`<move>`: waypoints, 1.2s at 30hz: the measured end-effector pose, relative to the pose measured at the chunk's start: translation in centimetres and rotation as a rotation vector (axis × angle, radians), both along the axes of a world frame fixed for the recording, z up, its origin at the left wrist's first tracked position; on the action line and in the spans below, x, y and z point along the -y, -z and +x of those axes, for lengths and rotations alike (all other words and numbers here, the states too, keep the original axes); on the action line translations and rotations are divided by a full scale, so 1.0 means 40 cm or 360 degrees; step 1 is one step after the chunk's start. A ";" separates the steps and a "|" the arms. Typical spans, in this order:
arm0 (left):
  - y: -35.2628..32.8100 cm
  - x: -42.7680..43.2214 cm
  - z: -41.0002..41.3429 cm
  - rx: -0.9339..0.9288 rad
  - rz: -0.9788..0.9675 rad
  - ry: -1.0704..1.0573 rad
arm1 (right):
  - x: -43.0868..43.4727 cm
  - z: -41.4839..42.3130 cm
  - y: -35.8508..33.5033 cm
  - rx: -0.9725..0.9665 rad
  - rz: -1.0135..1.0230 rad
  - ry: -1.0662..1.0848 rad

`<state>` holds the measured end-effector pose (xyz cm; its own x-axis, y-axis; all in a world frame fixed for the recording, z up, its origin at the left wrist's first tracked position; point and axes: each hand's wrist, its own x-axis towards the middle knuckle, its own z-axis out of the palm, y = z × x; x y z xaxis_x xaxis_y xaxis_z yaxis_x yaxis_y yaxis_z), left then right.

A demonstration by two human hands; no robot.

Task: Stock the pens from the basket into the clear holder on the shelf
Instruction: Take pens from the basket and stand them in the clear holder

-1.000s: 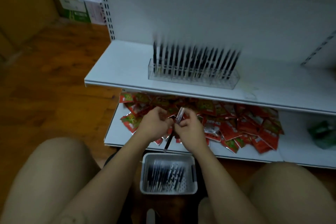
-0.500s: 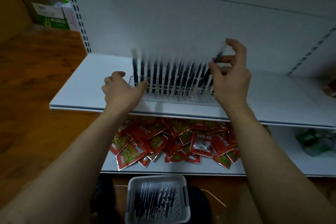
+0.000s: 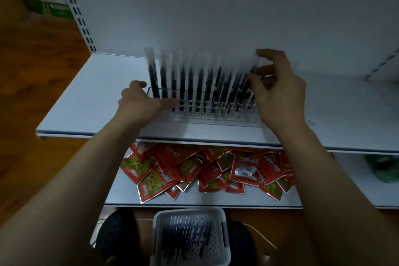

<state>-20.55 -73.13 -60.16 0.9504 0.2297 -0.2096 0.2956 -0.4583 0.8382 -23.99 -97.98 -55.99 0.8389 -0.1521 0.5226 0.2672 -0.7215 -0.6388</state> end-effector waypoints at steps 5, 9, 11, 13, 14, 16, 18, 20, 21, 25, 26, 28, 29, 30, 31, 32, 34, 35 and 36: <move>-0.009 0.016 -0.017 0.0077 0.0052 -0.0030 | 0.029 -0.037 -0.019 -0.0182 -0.0203 -0.0056; -0.023 0.030 -0.057 0.0134 0.0149 -0.0099 | 0.035 -0.085 -0.031 -0.0488 -0.0554 -0.0132; -0.028 0.034 -0.087 0.0140 0.0150 -0.0124 | 0.029 -0.106 -0.023 -0.0552 -0.0530 -0.0146; -0.036 0.037 -0.126 0.0186 0.0170 -0.0123 | 0.021 -0.123 -0.012 -0.0527 -0.0404 -0.0131; -0.040 0.038 -0.149 0.0219 0.0178 -0.0114 | 0.018 -0.130 -0.010 -0.0497 -0.0323 -0.0123; -0.042 0.039 -0.198 0.0256 0.0162 -0.0073 | 0.010 -0.153 -0.003 -0.0438 -0.0153 -0.0115; -0.036 0.036 -0.248 0.0250 0.0145 -0.0028 | -0.002 -0.186 0.007 -0.0451 -0.0081 -0.0130; -0.029 0.036 -0.300 0.0231 0.0098 0.0059 | -0.021 -0.223 0.022 -0.0562 -0.0153 -0.0164; -0.025 0.039 -0.325 0.0214 0.0071 0.0118 | -0.032 -0.241 0.031 -0.0640 -0.0190 -0.0182; 0.018 0.064 -0.416 0.0142 0.0188 0.0363 | -0.072 -0.311 0.091 -0.0949 -0.0346 -0.0298; 0.036 0.068 -0.432 0.0110 0.0262 0.0408 | -0.081 -0.327 0.110 -0.1021 -0.0387 -0.0339; 0.078 0.066 -0.457 0.0021 0.0407 0.0457 | -0.094 -0.354 0.148 -0.1189 -0.0444 -0.0420; 0.106 0.062 -0.466 -0.0038 0.0433 0.0466 | -0.096 -0.362 0.171 -0.1276 -0.0456 -0.0454; 0.131 0.060 -0.477 -0.0099 0.0430 0.0477 | -0.097 -0.369 0.194 -0.1367 -0.0470 -0.0483; 0.159 0.058 -0.487 -0.0169 0.0429 0.0491 | -0.096 -0.374 0.222 -0.1448 -0.0489 -0.0504; 0.189 0.056 -0.498 -0.0237 0.0441 0.0512 | -0.094 -0.378 0.252 -0.1527 -0.0515 -0.0513; 0.247 0.053 -0.519 -0.0386 0.0471 0.0540 | -0.092 -0.388 0.314 -0.1699 -0.0557 -0.0518; 0.276 0.051 -0.529 -0.0462 0.0474 0.0546 | -0.091 -0.394 0.350 -0.1782 -0.0558 -0.0512; 0.306 0.050 -0.539 -0.0533 0.0469 0.0551 | -0.090 -0.402 0.382 -0.1860 -0.0553 -0.0497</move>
<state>-42.09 -75.14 -72.39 0.8732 0.0106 -0.4872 0.3143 -0.7763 0.5464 -40.08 -94.37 -71.26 0.8018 0.1321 -0.5828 -0.1397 -0.9068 -0.3978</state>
